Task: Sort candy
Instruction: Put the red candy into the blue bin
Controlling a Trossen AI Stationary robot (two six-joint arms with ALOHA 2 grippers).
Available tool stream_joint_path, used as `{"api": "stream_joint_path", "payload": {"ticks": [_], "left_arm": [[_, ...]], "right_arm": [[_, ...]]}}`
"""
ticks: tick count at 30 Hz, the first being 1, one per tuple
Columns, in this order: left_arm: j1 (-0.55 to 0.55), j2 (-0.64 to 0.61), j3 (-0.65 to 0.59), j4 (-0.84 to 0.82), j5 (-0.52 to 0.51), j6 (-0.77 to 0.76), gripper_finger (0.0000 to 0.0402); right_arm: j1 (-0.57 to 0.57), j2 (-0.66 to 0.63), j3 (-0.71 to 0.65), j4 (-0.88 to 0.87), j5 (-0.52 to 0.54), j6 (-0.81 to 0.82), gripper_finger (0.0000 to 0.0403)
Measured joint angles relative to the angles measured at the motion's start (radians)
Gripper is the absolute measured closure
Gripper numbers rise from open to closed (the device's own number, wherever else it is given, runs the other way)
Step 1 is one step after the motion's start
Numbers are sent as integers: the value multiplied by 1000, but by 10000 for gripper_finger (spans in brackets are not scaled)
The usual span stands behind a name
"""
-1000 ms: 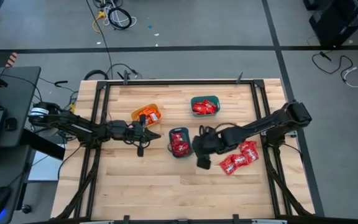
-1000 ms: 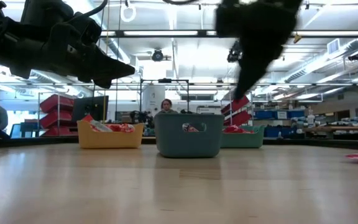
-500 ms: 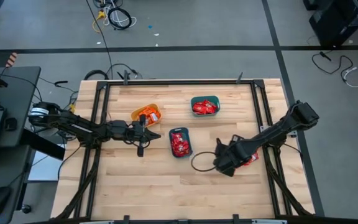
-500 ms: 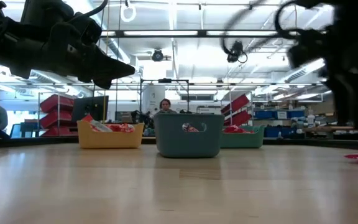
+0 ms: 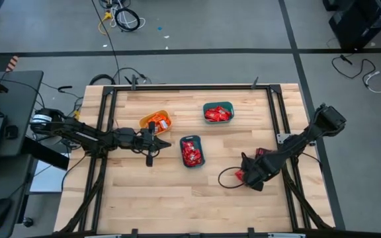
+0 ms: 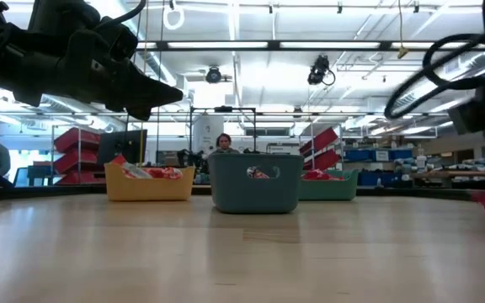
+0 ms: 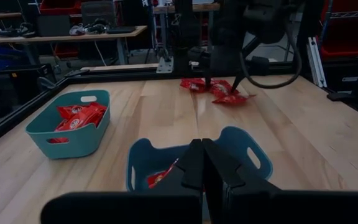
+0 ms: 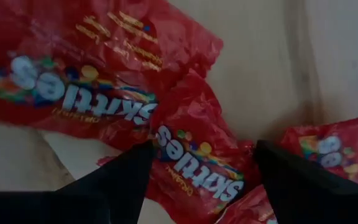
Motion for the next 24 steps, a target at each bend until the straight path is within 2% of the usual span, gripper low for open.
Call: {"api": "stream_joint_path", "payload": {"ticks": [3,6,13,15,21,24], "left_arm": [[0,0,0,0,0,0,399],[0,0,0,0,0,0,399],[0,0,0,3,0,0,399],[0,0,0,3,0,0,399],[0,0,0,3,0,0,399],[0,0,0,3,0,0,399]], "right_arm": [[2,-1,-36,42,-25,4,146],[3,-10,-39,47,-28,6,186],[-9,-42,15,40,-12,-34,355],[-22,-45,37,33,18,-44,387],[-110,-42,137,42,159,-121,373],[-179,-30,194,135,250,-229,385]]}}
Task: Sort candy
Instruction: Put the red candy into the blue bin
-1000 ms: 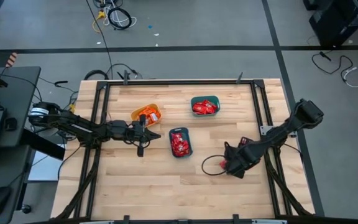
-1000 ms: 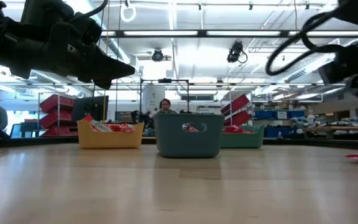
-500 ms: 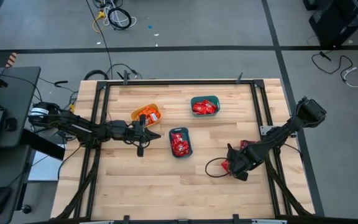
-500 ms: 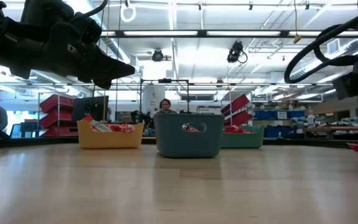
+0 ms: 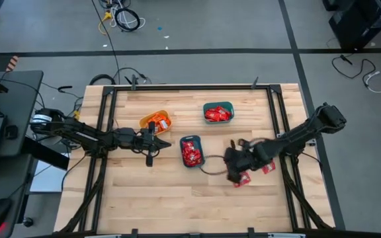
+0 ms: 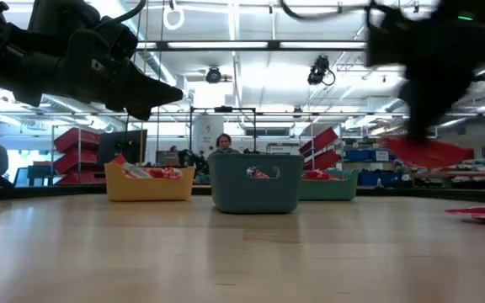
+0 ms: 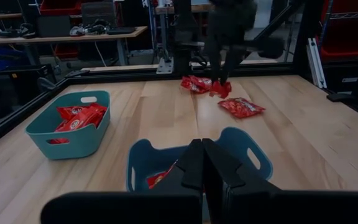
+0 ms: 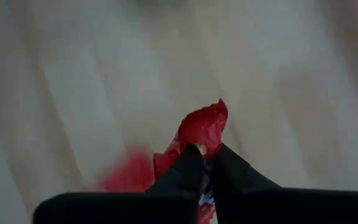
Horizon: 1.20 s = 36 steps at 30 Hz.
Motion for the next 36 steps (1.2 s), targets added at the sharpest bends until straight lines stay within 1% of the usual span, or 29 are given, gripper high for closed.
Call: {"api": "stream_joint_path", "payload": {"ticks": [3,5,8,13,16,23,26,28,31,36], "left_arm": [[0,0,0,1,0,0,399],[0,0,0,0,0,0,399],[0,0,0,1,0,0,399],[0,0,0,0,0,0,399],[0,0,0,0,0,1,399],[0,0,0,-3,0,2,399],[0,0,0,-3,0,2,399],[0,0,0,-3,0,2,399],[0,0,0,-3,-1,3,399],[0,0,0,-2,-1,2,399]], "right_arm": [[-73,18,27,223,16,-160,398],[-120,43,40,385,-9,-257,398],[-183,102,73,502,-32,-350,398],[-260,232,164,543,-33,-446,401],[-290,306,209,540,-17,-472,399],[-334,434,267,541,-18,-454,378],[-340,465,269,535,-36,-457,356],[-343,466,269,522,-42,-457,333],[-343,458,269,512,-44,-454,290],[-342,433,268,516,-44,-458,206]]}}
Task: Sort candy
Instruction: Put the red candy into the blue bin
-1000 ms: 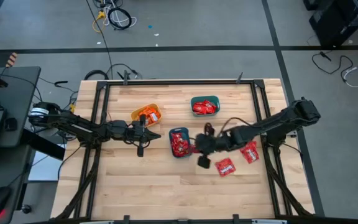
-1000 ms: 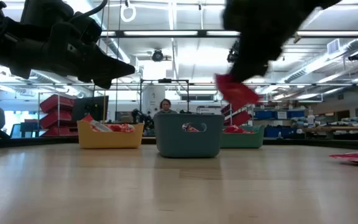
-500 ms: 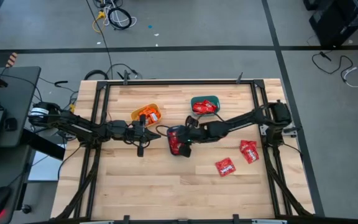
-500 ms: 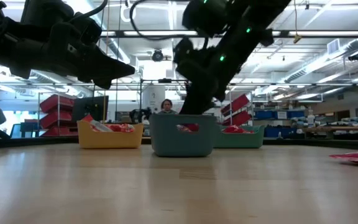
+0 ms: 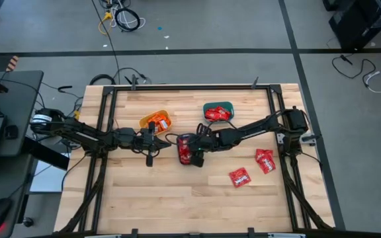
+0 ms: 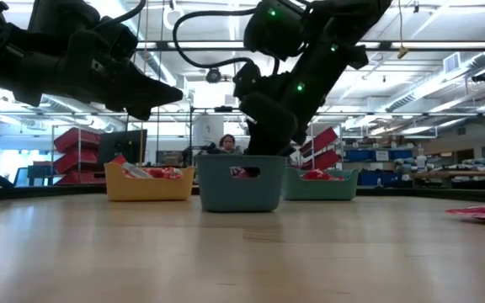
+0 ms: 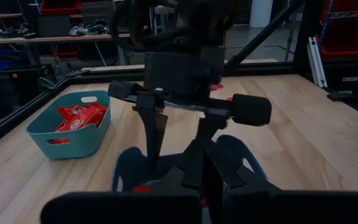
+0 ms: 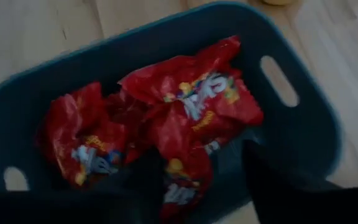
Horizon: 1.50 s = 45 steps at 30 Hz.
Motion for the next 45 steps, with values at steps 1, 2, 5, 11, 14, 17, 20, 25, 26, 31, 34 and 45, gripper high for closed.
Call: {"api": "stream_joint_path", "payload": {"ticks": [1,2,5,11,14,17,20,25,26,31,34,45], "left_arm": [[0,0,0,0,0,0,399],[0,0,0,0,0,0,399],[0,0,0,0,0,0,399],[0,0,0,0,0,0,399],[0,0,0,0,0,-1,399],[0,0,0,0,0,0,399],[0,0,0,0,0,0,399],[0,0,0,-1,0,0,399],[0,0,0,-1,0,-1,399],[0,0,0,-1,0,-1,399],[0,0,0,-1,0,-1,399],[0,0,0,-4,0,-1,399]], "right_arm": [[0,-1,0,0,0,-3,189],[0,-3,0,0,0,-10,172],[0,-11,-1,1,0,-25,124],[0,-36,-1,-6,-1,-26,51],[0,-44,-1,-4,-1,-26,35],[0,-47,-1,-6,3,-23,40],[0,-49,-1,-6,8,-23,63],[1,-49,-1,3,-15,-23,100],[2,-49,-1,4,-20,-20,108],[2,-49,-1,26,-22,4,184],[2,-49,-1,35,-23,1,266],[-2,33,1,135,-55,-41,395]]}}
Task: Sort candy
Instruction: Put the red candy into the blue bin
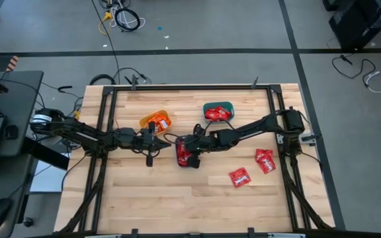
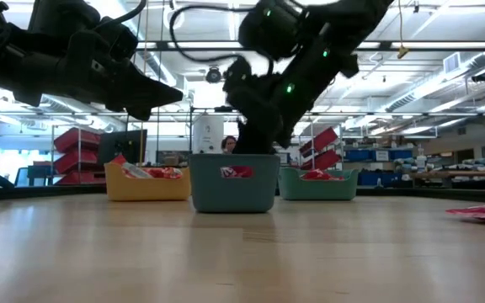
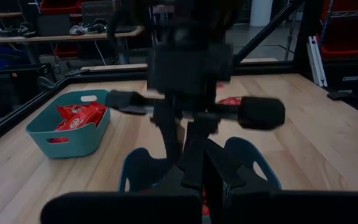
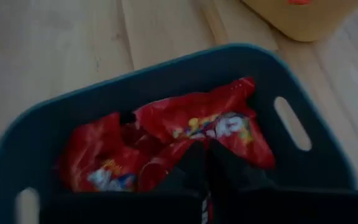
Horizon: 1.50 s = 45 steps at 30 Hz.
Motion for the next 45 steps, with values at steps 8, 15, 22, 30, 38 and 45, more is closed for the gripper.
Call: {"api": "stream_joint_path", "payload": {"ticks": [8,15,22,30,38,45], "left_arm": [[0,0,0,-10,-3,0,399],[0,0,0,-11,-5,0,399],[0,0,0,-19,-6,0,399],[0,0,0,-19,-6,-4,399],[0,0,0,-19,-6,-8,399],[0,0,0,-18,-6,-7,399]], "right_arm": [[-4,17,-1,24,4,6,382],[21,-108,-2,-133,4,-6,322],[132,-225,-2,-428,7,109,229],[312,-241,-16,-720,-46,441,171],[480,-239,-90,-716,-95,515,170],[596,-237,-168,-623,-7,534,198]]}}
